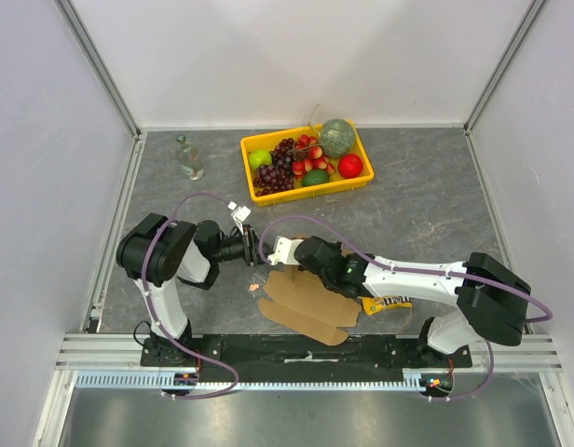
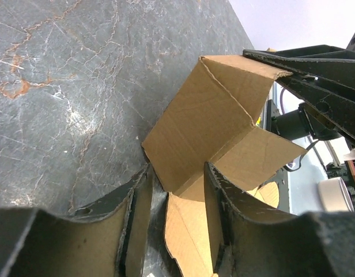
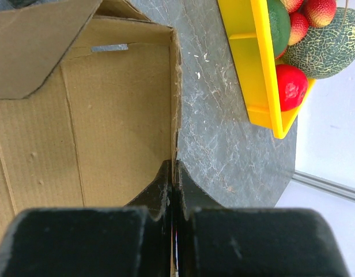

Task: Fold the paper box

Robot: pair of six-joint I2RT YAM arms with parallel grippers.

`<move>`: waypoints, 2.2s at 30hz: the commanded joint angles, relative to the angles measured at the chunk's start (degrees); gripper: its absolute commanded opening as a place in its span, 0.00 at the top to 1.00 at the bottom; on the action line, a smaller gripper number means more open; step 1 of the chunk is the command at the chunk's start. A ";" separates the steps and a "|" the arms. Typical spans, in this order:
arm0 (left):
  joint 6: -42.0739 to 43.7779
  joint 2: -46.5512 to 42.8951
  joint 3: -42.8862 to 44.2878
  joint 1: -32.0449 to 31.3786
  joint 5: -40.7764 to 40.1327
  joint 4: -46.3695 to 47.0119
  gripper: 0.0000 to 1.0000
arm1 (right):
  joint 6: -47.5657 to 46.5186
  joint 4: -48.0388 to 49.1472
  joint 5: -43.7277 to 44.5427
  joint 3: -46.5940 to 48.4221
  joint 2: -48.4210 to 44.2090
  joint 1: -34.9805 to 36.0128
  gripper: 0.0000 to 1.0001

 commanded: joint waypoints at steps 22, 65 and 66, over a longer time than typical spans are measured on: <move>1.40 -3.09 -0.98 -3.16 3.36 21.04 0.36 | -0.13 -0.03 -2.79 1.99 -1.17 0.32 1.00; 22.50 -18.38 -6.08 -13.44 -22.75 -6.48 0.34 | 1.54 -2.05 -7.01 1.99 -3.63 1.81 1.00; 22.50 -18.12 -6.08 -13.70 -22.92 -6.21 0.34 | 1.72 -2.14 -7.10 1.91 -3.54 1.73 1.00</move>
